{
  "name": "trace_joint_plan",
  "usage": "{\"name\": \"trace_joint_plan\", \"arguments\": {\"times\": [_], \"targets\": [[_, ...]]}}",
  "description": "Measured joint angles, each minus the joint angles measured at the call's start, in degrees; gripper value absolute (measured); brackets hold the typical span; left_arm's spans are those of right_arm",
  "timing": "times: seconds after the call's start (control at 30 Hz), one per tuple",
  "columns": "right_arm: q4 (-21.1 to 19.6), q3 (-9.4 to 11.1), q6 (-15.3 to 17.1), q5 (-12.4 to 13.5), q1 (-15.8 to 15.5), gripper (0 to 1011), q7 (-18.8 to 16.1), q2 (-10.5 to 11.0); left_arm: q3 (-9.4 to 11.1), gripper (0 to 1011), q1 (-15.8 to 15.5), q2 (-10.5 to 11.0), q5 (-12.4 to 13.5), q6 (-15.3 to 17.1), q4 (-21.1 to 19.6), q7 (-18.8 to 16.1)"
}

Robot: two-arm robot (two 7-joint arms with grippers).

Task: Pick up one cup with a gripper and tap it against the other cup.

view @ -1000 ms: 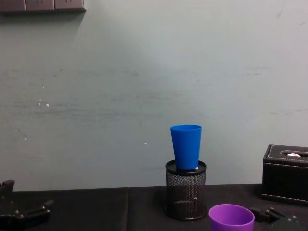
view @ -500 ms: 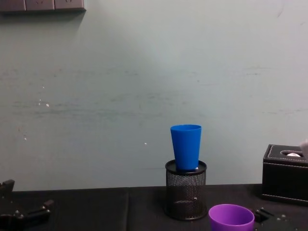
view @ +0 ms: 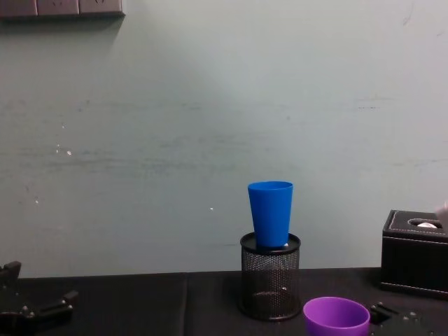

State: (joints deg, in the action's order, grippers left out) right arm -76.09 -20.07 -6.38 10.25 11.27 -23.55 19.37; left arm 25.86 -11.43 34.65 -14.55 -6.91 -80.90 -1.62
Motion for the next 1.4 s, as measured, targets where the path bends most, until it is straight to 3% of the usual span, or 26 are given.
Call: {"name": "trace_joint_plan", "arguments": {"times": [0.2, 0.4, 1.4], "targets": [[-0.1, 0.0, 0.0, 0.0, 0.0, 826, 0.0, 0.0, 0.0, 1011, 0.0, 0.0, 0.0, 0.0, 0.0, 0.0], [-0.1, 0.1, -0.1, 0.1, -0.1, 771, 0.0, 0.1, 0.0, 1012, 0.0, 0.0, 0.0, 0.0, 0.0, 0.0], [-0.2, 0.1, -0.1, 0.1, -0.1, 735, 0.2, 0.1, 0.0, 1011, 0.0, 0.0, 0.0, 0.0, 0.0, 0.0]]}}
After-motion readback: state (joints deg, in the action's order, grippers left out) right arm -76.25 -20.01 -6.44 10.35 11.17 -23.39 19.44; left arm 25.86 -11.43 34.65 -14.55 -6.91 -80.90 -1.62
